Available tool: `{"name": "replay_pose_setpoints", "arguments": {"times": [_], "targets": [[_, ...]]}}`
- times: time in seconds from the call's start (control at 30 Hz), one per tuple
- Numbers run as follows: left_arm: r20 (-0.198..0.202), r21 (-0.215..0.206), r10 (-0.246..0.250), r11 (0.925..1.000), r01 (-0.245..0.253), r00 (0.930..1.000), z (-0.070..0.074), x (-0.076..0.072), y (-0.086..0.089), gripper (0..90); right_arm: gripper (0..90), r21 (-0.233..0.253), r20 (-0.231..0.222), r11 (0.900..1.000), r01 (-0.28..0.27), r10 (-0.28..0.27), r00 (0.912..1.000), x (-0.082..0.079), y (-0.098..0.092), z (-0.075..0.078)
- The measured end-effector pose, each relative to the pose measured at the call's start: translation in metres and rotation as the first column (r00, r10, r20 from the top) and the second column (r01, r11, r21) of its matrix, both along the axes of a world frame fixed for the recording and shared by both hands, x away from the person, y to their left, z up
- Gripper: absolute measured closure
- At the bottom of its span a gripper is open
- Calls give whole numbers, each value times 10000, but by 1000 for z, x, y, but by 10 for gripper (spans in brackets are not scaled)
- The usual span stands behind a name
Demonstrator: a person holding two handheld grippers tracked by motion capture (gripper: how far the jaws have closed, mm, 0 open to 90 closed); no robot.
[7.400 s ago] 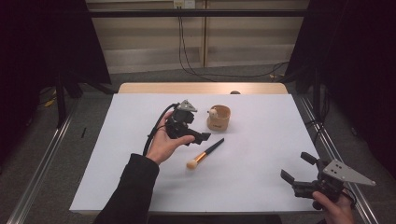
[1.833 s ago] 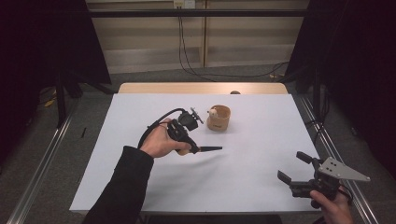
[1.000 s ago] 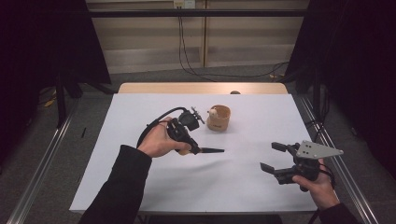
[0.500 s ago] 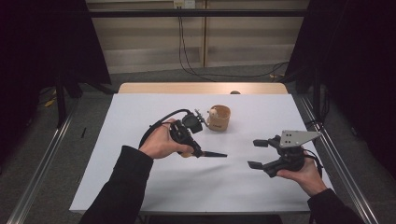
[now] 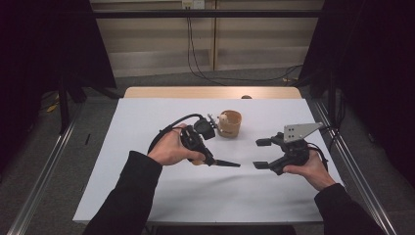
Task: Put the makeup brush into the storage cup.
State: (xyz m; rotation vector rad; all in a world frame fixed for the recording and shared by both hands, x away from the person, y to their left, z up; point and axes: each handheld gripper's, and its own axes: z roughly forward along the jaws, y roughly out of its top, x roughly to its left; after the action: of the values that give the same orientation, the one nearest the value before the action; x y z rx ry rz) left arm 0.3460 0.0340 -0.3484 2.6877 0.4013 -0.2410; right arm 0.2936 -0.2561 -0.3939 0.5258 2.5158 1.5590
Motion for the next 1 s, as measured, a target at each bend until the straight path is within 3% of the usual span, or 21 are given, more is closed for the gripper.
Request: {"name": "replay_pose_setpoints", "arguments": {"times": [0.23,0.4,1.0], "targets": [[-75,24,-291,9996,291,9995,1,-1,-6,714,278,-287,-208,9971,-701,695,9974,16,13,-7],[-187,67,-384,9992,385,9991,1,-2,-11,714,340,-830,-301,9866,-1405,1385,9899,16,30,-18],[-373,294,-452,9985,463,9983,-5,-3,-22,714,494,-1770,-84,9616,-2096,2115,9773,11,64,-35]]}}
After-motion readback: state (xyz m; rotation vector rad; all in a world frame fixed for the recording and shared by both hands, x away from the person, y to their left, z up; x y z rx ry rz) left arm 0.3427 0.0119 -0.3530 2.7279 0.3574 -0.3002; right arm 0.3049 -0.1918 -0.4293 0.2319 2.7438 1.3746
